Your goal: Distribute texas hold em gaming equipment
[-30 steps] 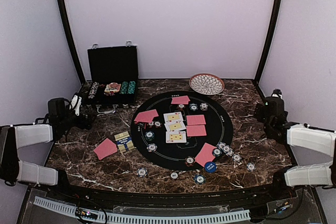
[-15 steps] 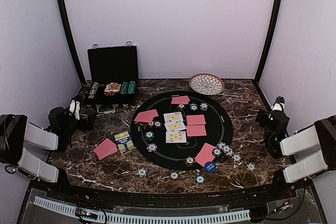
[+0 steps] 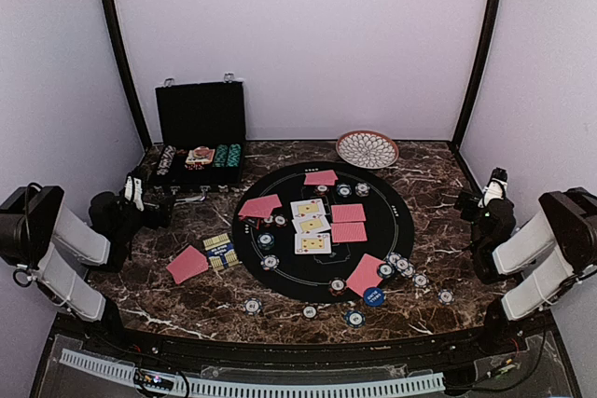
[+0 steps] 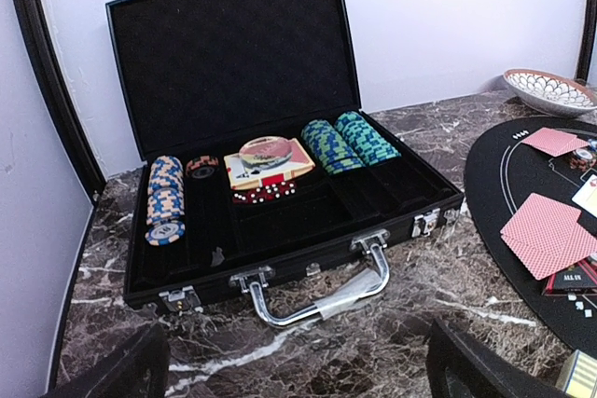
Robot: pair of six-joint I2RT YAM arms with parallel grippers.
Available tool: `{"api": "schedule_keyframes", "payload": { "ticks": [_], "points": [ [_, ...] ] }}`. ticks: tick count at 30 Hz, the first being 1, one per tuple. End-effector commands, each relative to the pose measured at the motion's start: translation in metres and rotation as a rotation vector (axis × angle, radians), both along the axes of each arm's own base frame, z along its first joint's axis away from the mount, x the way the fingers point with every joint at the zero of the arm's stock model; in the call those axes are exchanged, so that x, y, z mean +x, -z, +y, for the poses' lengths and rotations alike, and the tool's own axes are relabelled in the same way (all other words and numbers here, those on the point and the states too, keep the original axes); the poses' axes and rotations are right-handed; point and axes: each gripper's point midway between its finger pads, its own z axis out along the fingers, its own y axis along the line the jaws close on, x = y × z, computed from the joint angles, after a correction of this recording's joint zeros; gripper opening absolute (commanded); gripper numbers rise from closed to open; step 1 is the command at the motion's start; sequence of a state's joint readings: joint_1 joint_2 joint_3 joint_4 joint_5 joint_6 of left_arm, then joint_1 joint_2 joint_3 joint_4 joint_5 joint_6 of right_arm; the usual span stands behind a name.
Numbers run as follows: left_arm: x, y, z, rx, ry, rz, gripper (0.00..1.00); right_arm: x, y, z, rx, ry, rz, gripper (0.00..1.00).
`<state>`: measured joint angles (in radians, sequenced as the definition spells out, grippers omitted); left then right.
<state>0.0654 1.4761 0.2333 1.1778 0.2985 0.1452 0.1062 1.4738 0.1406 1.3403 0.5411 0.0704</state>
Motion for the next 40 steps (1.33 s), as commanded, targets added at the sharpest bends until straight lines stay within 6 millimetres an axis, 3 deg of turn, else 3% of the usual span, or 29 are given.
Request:
{"api": "schedule_keyframes", "payload": {
  "ticks": [1,8,11,13,40],
  "points": [
    [0.001,-0.005,-0.001,-0.027,0.009,-0.072,0.99,0.0,-0.017,0.003,-0.008,-0.035,-0.076,0.98],
    [0.012,-0.003,0.008,-0.039,-0.046,-0.036,0.99,0.01,-0.006,0.013,-0.041,-0.072,-0.035,0.98],
    [0.015,0.0,0.011,-0.043,-0.064,-0.02,0.99,0.025,-0.003,0.001,0.023,-0.062,-0.017,0.98],
    [0.015,-0.001,0.011,-0.043,-0.063,-0.024,0.99,0.026,0.005,-0.005,0.047,-0.065,0.02,0.98],
    [0.014,-0.001,0.011,-0.044,-0.064,-0.027,0.99,0.026,0.001,-0.002,0.033,-0.078,-0.003,0.98]
  ]
}}
